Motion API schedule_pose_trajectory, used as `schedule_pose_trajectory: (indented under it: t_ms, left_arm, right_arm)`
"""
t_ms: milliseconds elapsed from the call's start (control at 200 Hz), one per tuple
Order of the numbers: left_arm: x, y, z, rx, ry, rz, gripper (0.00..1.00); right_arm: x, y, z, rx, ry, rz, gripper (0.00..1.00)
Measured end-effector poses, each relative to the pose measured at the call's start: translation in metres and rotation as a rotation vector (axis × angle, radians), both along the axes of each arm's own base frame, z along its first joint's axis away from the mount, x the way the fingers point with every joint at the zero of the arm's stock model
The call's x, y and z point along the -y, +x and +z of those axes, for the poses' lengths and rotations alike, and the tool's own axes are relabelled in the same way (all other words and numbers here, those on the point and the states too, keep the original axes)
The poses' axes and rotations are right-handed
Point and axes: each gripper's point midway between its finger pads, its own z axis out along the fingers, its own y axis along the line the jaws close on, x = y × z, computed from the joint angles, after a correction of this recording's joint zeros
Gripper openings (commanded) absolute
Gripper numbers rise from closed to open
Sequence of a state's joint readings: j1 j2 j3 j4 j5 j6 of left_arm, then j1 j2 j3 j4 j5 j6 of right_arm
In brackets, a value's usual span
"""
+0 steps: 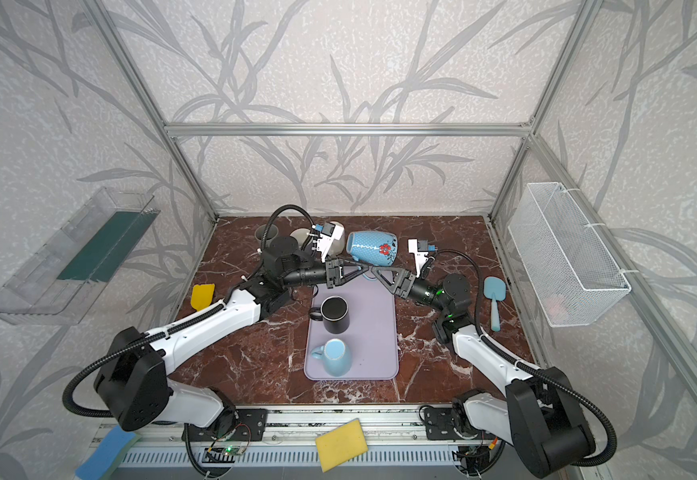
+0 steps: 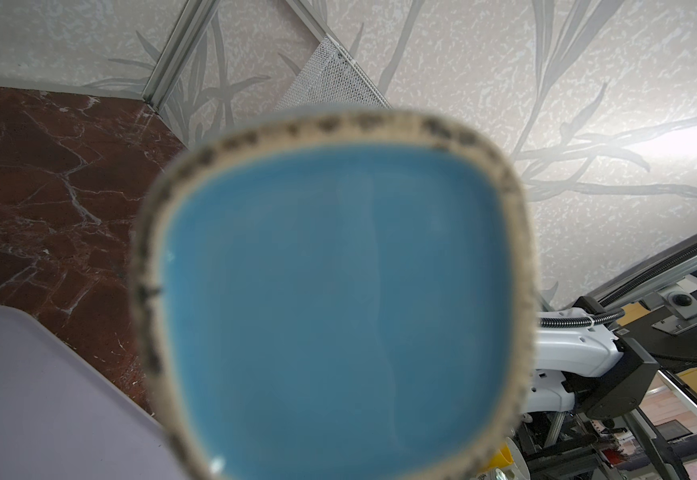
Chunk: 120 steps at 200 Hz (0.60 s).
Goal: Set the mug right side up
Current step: 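Hold the blue dotted mug sideways while the right gripper reaches toward its rim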
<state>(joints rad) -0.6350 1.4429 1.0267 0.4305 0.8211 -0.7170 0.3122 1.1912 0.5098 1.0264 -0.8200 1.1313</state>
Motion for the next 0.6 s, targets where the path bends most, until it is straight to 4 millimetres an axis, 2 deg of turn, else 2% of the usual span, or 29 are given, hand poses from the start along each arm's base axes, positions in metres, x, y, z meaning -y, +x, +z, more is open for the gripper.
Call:
schedule_pose_trajectory:
  t_ms: [340,600]
  left_arm:
    - [0.0003,-0.0005,0.0039,-0.003,-0.015,-0.003,0.00]
    - [0.0005,-0.0011,0.0066,-0.016,-0.027,-0.007,0.00]
  right_arm:
    - [-0.0002,-0.0010,0.0033,0.003,0.015,0.009,0.22]
    - [-0.0016,-0.0017,0.0021,0.018,0.009,0.020,0.05]
